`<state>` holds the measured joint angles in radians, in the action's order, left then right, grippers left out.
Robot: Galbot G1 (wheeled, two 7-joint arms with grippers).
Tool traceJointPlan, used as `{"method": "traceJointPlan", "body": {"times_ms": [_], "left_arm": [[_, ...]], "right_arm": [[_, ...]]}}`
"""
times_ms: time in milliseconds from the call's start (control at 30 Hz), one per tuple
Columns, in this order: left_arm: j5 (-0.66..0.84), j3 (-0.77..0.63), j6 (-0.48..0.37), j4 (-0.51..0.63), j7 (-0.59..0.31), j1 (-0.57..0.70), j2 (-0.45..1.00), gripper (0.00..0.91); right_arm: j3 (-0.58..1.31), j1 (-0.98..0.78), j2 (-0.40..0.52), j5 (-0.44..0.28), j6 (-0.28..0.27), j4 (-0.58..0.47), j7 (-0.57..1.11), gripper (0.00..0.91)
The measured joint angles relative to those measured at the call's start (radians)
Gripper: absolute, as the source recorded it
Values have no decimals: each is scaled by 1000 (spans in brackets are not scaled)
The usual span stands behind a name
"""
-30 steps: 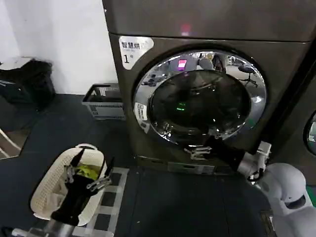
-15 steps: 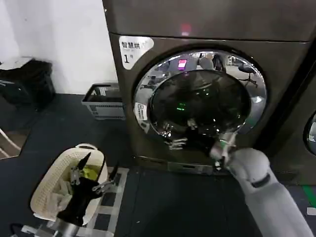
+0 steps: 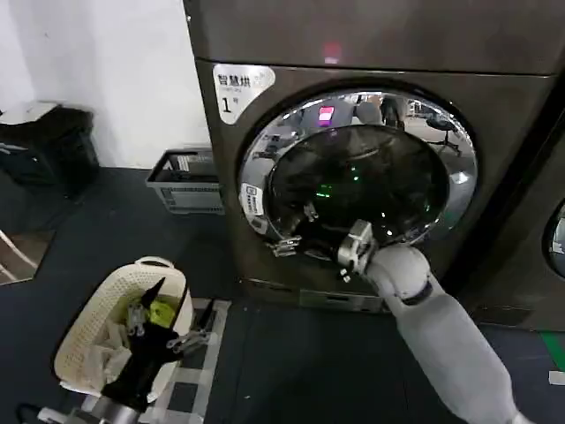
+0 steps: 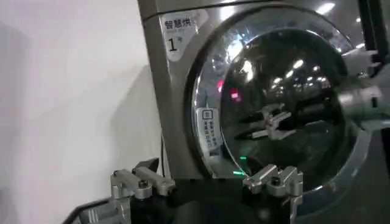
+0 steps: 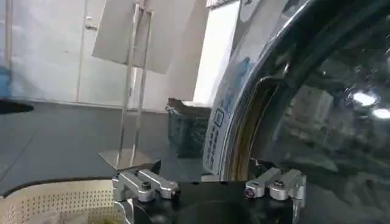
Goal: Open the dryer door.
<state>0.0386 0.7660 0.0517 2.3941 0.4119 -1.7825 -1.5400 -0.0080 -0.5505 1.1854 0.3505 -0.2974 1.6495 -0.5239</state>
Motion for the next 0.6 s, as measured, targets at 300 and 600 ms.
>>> {"method": "traceJointPlan", "body": {"times_ms": [300,600], "left_arm": [[5,-11,-2,-2,-6,-8,-9,907],[29,-21,-21,0,-7,-4,-11,907]], "right_arm": [[-31,43,24,3,0,-47,1,907],[-57,55,38,19,-34,-53,-30,907]]}}
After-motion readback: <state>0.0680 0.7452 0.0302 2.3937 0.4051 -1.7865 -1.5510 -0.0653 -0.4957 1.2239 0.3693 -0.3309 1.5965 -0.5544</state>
